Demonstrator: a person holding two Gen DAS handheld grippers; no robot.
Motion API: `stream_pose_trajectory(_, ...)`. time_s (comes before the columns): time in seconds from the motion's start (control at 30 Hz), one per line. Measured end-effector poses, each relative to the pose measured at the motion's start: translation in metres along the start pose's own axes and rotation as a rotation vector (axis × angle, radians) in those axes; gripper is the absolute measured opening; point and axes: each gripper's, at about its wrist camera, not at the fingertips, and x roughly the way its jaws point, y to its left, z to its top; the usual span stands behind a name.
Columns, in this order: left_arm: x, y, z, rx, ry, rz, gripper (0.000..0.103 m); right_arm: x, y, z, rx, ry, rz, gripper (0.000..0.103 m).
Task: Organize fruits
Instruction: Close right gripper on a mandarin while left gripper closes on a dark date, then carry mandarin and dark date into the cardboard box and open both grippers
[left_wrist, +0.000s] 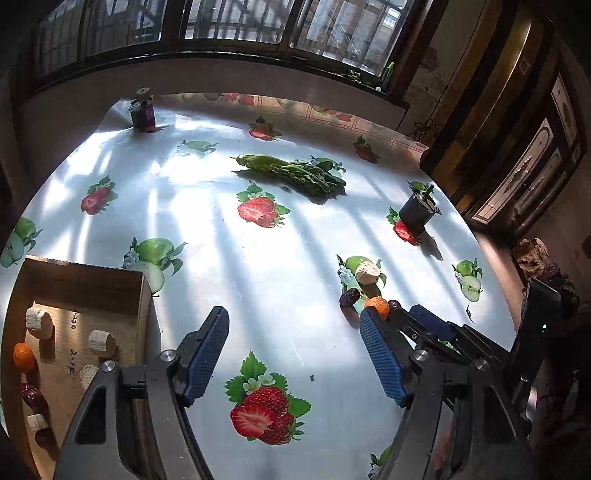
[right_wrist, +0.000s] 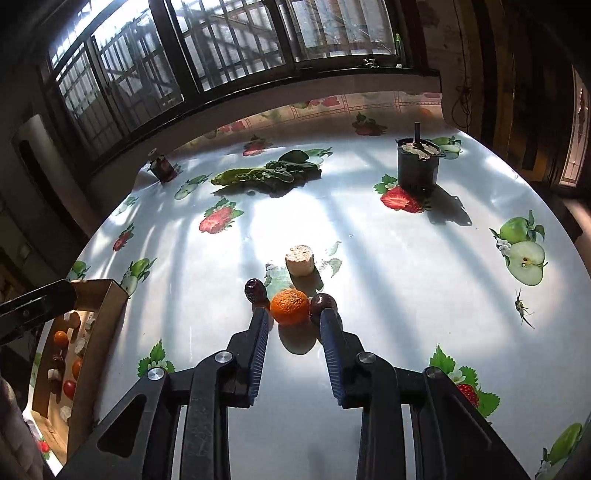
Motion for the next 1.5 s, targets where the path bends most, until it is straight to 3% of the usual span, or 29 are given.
stream_pose_trajectory(0.03,0.009,0.002,0.003,-0.016,0.017,-0.007,0.065,0.008,0.005,0.001,-0.026,-0.002,-0.007,0.031)
stream_pose_trajectory(0.2,0.041,0.006,0.008,-0.028,0.066,-0.017,0.065,0.039,0.013,0.002,-0.098,0.0,-0.053,0.032)
stream_pose_trajectory(0.33,0.064,0.001,0.008,-0.018,0.103,-0.023,0.065,0.043,0.006,0.001,-0.101,-0.03,-0.063,0.032)
stream_pose_trajectory(0.57,0.1,-0.016,0.007,-0.016,0.162,-0.063,0.064,0.041,0.015,-0.004,-0.214,-0.028,-0.118,0.029)
stream_pose_trajectory(0.93,0.133,-0.052,0.005,0.088,0.169,-0.078,0.063,0.011,-0.041,0.011,0.014,-0.059,-0.06,0.028)
stream_pose_trajectory(0.97,0.134,-0.056,0.005,0.102,0.172,-0.08,0.06,0.012,-0.044,0.011,0.029,-0.059,-0.057,0.028)
stream_pose_trajectory(1.03,0.137,-0.059,0.004,0.124,0.172,-0.066,0.028,0.012,-0.047,0.013,0.043,-0.06,-0.054,0.028)
stream_pose_trajectory(1.07,0.138,-0.06,0.003,0.131,0.173,-0.056,0.02,0.011,-0.047,0.013,0.044,-0.062,-0.055,0.028)
stream_pose_trajectory(1.23,0.13,-0.058,-0.001,0.124,0.142,-0.031,0.018,0.012,-0.046,0.013,0.045,-0.068,-0.059,0.028)
stream_pose_trajectory(1.33,0.105,-0.049,-0.004,0.107,0.121,-0.041,0.018,0.011,-0.045,0.012,0.055,-0.071,-0.037,0.028)
stream_pose_trajectory(1.5,0.036,-0.017,-0.019,0.063,0.058,-0.083,0.018,0.009,-0.041,0.01,0.105,-0.058,0.113,0.028)
